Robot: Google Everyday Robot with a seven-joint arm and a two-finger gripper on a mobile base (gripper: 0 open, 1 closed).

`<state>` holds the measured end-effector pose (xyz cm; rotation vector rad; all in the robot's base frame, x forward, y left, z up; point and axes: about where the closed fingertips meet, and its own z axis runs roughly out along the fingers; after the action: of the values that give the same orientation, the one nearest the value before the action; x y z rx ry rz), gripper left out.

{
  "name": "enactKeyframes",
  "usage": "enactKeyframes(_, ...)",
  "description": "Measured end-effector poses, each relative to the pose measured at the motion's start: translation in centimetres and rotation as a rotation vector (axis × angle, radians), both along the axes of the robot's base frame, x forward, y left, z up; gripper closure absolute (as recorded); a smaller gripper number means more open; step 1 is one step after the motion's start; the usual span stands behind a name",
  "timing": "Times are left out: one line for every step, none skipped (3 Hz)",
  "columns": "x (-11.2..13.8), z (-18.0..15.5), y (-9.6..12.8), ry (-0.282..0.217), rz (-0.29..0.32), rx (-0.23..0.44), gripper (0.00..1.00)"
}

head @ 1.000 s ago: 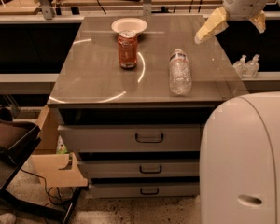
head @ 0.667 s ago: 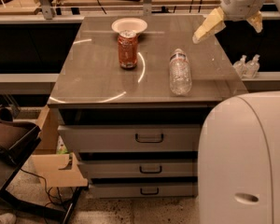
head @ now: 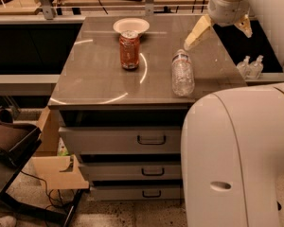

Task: Place water bottle upright

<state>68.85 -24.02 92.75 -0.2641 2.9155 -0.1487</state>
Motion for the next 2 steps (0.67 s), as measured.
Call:
enactKeyframes(-0.2, -1.0, 0.5, 0.034, -0.024, 0.000, 0.00)
enactKeyframes(-0.6, -2.5, 1.2, 0.072, -0.044, 0.055, 0.00)
